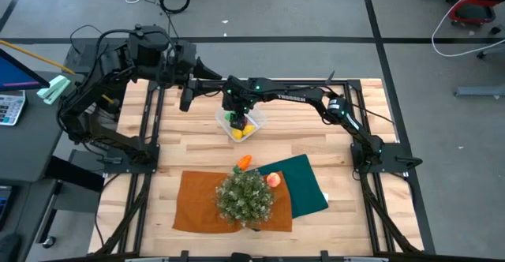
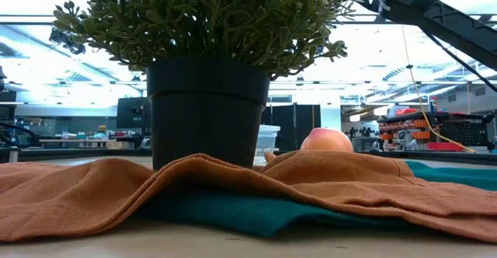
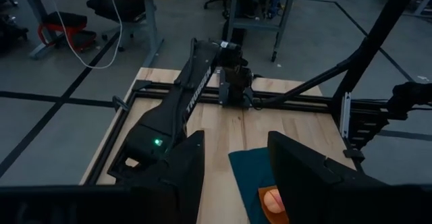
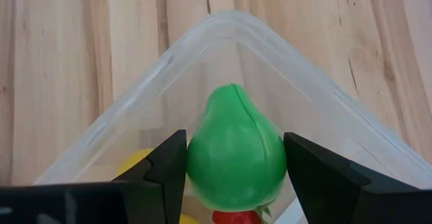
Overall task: Pick and placing Produce into tupperware
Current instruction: Put the pear into the transparent container
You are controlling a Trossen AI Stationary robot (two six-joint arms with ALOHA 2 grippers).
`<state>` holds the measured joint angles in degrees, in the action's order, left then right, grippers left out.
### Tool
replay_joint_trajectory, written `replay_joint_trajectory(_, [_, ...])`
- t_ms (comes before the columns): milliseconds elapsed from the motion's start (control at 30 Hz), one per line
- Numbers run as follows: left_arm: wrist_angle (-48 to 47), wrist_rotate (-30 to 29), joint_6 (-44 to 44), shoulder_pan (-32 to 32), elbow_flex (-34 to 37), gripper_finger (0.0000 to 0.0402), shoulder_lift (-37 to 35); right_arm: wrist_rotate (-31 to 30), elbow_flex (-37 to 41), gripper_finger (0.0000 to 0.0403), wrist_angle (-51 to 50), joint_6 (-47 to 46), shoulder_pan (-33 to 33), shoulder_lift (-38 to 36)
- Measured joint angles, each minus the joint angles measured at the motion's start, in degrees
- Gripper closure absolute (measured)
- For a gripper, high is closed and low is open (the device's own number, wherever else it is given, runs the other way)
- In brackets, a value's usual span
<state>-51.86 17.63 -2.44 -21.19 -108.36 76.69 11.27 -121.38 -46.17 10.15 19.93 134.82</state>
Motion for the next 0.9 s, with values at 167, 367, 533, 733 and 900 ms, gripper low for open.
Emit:
replay_joint_trajectory(167, [-0.24, 0.00, 0.00, 0.00, 0.00, 0.0234, 0.00, -0.22, 0.07, 0.0218, 0.05, 0.02, 0.17, 0.00])
replay_joint_trajectory(367, [-0.37, 0.00, -0.02, 0.00, 0.00, 0.0235, 0.00, -0.11, 2.30, 0.0218, 0.00, -0.20, 0.07, 0.00])
replay_joint_trajectory(533, [-0.41, 0.00, -0.02, 0.00, 0.00, 0.0235, 0.01, -0.26, 3.61, 0.0218, 1.04, -0.22, -0.66, 0.00])
replay_joint_trajectory(733, [-0.52, 0.00, -0.02, 0.00, 0.00, 0.0236, 0.02, -0.20, 3.61, 0.0218, 3.72, -1.89, -0.68, 0.00])
replay_joint_trajectory(900, [-0.55, 0.00, 0.04, 0.00, 0.00, 0.0237, 0.02, -0.28, 3.61, 0.0218, 4.65, -1.95, -0.43, 0.00])
